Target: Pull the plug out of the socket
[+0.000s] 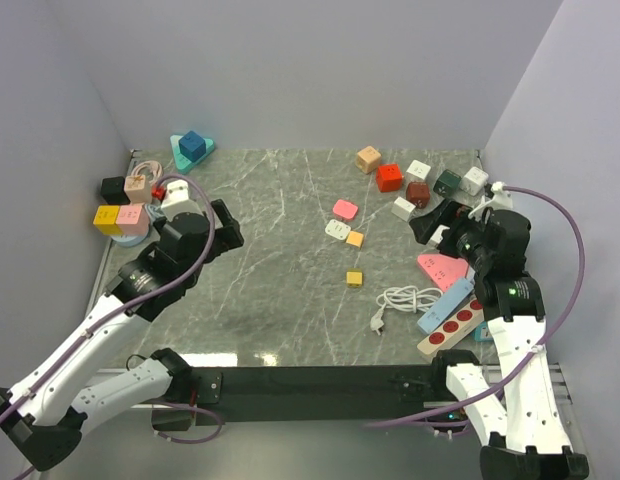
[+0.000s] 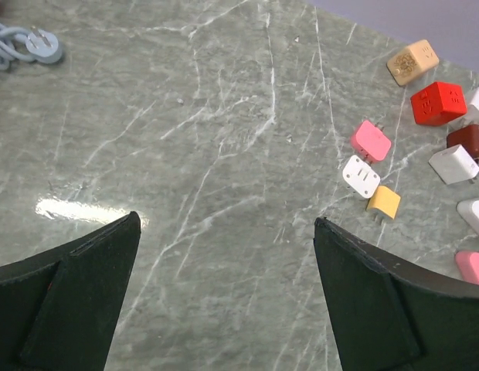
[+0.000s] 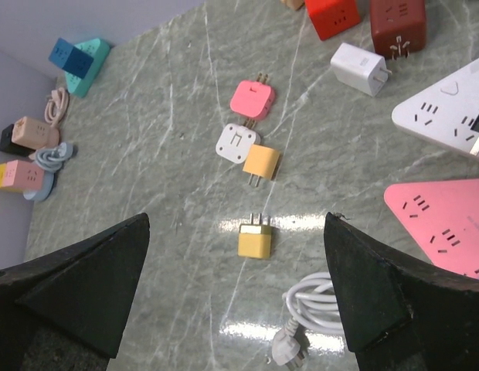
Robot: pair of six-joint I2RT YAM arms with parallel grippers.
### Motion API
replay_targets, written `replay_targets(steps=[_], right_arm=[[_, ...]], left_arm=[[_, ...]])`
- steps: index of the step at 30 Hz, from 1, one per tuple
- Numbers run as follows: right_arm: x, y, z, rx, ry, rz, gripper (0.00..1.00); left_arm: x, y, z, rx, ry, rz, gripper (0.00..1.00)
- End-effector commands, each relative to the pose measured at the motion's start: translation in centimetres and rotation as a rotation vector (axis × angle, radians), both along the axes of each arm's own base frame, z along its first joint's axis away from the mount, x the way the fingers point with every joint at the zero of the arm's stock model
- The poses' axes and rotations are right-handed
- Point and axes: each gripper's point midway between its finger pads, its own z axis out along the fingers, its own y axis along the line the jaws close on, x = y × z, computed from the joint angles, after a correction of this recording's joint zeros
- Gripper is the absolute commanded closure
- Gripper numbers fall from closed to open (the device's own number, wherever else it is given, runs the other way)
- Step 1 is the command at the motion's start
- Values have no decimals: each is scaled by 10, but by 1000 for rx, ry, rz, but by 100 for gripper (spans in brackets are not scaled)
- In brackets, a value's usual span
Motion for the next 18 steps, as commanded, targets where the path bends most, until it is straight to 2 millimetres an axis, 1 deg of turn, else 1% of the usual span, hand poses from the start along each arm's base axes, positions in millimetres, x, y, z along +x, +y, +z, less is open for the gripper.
replay_targets(steps=[1,2,7,10,15,18], right_arm=[[9,-4,25,-15,-98,-31,0],[9,-5,29,-13,-103,-38,0],[11,-6,31,-6,-93,-44,0],[11,-5,32,5,-105,-46,0],[12,-5,29,15,-107,-50,0],[14,-8,21,16,-79,-76,0]], left_arm=[[-5,8,29,14,-68,-10,1],[-6,7,31,3,-82,-20,1],[-10,6,45,-38,-126,-43,1],[-11,8,45,-29,-112,-31,1],[-15,11,50,-18,-123,-42,1],[-17,10,50,-20,-142,-58,1]])
